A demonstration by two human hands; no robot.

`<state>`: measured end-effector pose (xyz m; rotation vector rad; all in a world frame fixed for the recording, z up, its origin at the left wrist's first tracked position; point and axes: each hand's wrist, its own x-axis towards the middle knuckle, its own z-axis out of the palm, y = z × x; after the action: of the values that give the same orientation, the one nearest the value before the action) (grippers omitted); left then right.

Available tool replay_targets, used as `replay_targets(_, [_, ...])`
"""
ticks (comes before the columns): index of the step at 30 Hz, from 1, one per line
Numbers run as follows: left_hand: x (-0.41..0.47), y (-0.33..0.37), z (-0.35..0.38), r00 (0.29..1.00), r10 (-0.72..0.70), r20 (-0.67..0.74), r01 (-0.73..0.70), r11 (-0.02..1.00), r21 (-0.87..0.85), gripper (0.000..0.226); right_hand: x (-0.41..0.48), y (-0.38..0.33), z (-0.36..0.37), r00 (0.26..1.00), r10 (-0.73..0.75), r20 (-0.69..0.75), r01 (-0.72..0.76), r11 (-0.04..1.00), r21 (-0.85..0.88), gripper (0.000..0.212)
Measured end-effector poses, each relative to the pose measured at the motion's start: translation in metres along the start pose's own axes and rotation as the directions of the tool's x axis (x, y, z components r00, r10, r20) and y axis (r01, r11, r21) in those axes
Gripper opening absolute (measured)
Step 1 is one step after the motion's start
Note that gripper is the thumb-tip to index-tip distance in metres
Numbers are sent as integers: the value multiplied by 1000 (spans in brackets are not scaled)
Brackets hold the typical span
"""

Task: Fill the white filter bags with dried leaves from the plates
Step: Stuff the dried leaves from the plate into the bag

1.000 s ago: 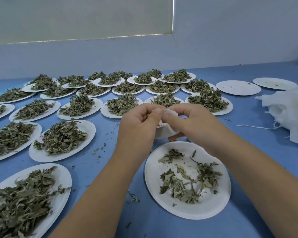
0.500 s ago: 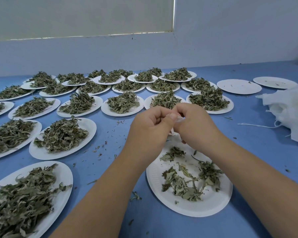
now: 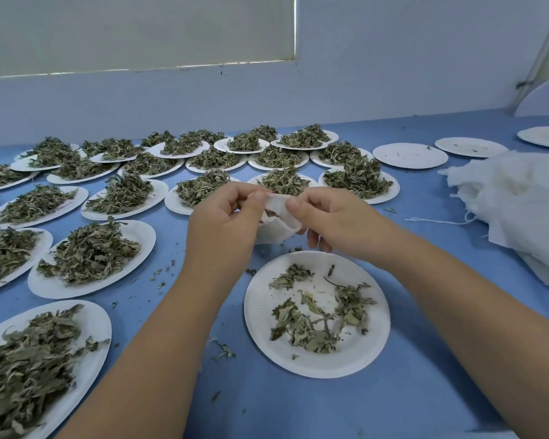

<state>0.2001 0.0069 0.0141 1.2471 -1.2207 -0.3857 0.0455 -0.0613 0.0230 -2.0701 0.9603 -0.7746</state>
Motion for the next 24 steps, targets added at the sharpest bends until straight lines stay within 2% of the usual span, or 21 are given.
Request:
replay_targets(2, [1,0,0,1000,-5,-25,5,1000,-7,21,-9,-1,-14,999,32,36,-28,995,-100,52])
replay_targets(4, [1,0,0,999,-1,-39,1,1000,2,20,-21,-3,-27,986,99,133,-56,953,-298,62])
replay_targets(7, [0,1,2,999,0,-46,1,1000,15,20,-39,-7,-40,914,266,308,-67,844,-532,79])
replay_targets(10, [0,1,1,999,-2,-43,4,1000,31,20,-54,-13,-42,866,322,383,-25,792,-610,83])
replay_targets(13, [-1,1,1,999,-7,-45,9,999,33,18,-63,-21,-38,859,331,391,9,753,-658,86])
replay_targets(17, [-1,1,0,998,-8,-58,10,999,34,18,-70,-26,-31,858,345,380,44,689,-724,81])
replay_targets(24, [1,-2,-4,993,6,-118,-5,1000,9,17,-71,-28,-19,893,310,327,51,652,-756,48])
